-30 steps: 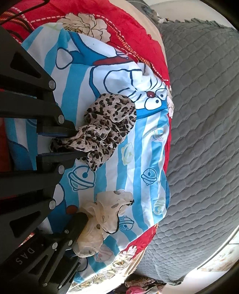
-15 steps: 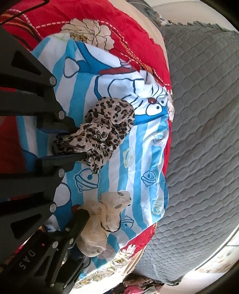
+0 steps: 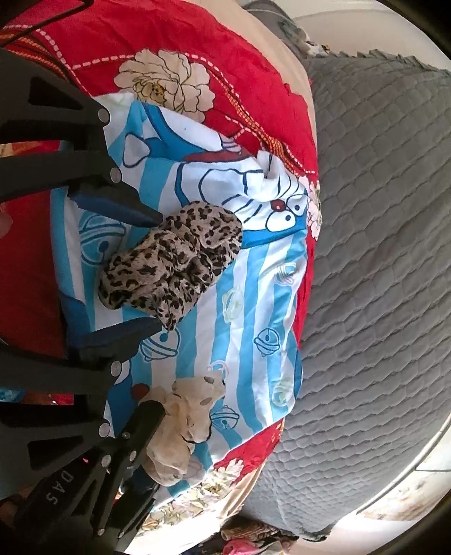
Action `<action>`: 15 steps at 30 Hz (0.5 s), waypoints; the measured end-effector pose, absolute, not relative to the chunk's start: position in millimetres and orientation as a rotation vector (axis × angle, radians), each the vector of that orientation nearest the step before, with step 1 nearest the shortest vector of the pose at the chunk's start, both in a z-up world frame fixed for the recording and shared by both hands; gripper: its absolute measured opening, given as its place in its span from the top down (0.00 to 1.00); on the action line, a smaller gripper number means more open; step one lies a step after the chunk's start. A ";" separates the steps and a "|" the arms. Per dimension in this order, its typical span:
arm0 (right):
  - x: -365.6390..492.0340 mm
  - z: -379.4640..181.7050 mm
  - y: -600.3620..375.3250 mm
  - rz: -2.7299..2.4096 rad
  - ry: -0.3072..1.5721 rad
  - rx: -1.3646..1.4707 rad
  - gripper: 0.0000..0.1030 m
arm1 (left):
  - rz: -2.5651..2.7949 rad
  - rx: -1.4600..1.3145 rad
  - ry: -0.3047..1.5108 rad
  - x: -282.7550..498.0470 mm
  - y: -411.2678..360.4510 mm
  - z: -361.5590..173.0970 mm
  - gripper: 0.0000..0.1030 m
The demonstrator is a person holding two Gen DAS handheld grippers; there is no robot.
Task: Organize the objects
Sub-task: 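Open the left gripper releasing the leopard scrunchie while the right gripper releases the pink one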
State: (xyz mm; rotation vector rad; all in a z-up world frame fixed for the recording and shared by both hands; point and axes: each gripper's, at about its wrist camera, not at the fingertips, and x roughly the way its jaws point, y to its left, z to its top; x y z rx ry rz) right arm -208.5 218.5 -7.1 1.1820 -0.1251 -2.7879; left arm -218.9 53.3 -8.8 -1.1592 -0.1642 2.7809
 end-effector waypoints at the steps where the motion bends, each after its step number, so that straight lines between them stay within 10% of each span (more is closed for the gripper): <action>1: -208.4 -7.1 218.6 -2.789 -0.124 1.181 0.48 | 2.780 -1.159 -0.164 -218.3 53.1 -8.3 0.45; 15: -198.2 6.8 216.8 -2.788 -0.100 1.190 0.33 | 2.812 -1.139 -0.182 -199.3 47.0 10.4 0.37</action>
